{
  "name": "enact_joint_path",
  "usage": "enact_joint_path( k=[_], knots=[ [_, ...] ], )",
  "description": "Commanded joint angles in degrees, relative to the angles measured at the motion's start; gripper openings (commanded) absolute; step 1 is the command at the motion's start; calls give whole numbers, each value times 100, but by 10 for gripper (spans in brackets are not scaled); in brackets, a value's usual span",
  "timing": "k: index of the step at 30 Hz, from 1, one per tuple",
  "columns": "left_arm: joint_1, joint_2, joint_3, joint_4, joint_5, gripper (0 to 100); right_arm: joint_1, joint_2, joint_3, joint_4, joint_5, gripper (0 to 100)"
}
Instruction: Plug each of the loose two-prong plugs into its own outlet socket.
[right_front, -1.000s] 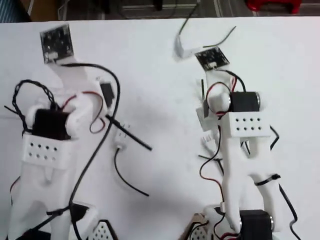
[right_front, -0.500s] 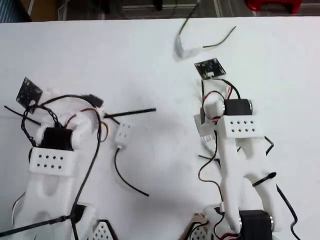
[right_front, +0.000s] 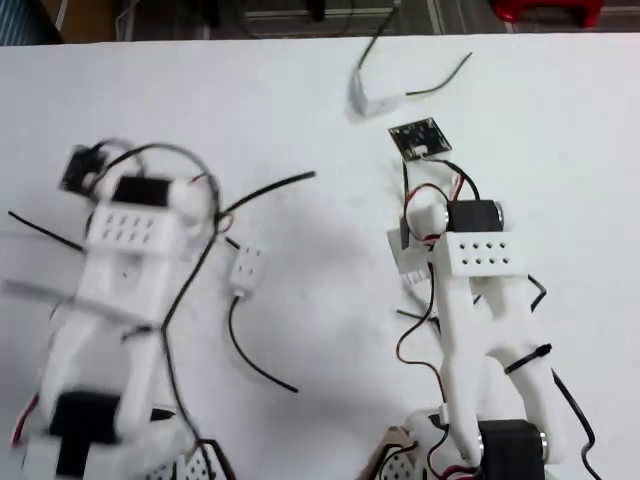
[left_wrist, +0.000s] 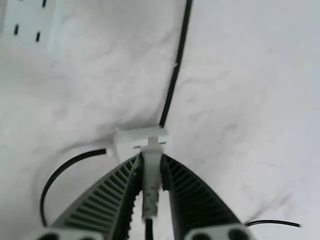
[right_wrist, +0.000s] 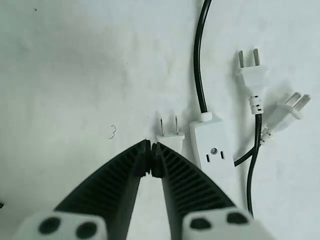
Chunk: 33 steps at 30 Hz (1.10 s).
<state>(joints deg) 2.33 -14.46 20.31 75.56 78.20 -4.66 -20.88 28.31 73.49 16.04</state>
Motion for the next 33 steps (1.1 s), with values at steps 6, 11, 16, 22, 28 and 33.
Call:
enact_joint_path(
  k=[6, 11, 16, 22, 28, 33],
  knots=[
    [866, 2290, -2295, 1776, 273, 24, 13, -84, -35, -92, -44, 18],
    [927, 2800, -2629, 1811, 369, 24, 110, -84, -35, -171, -35, 18],
    [1218, 2826, -2708, 1829, 369, 24, 549, -84, -26, -303, -35, 18],
    [1429, 2870, -2725, 1767, 369, 24, 1042, -84, 220, -796, -35, 18],
    [1253, 2879, -2611, 1336, 378, 24, 1024, -84, 299, -892, -26, 18],
    [980, 2879, -2268, 677, 378, 24, 1024, -84, 299, -963, -35, 18]
  ],
)
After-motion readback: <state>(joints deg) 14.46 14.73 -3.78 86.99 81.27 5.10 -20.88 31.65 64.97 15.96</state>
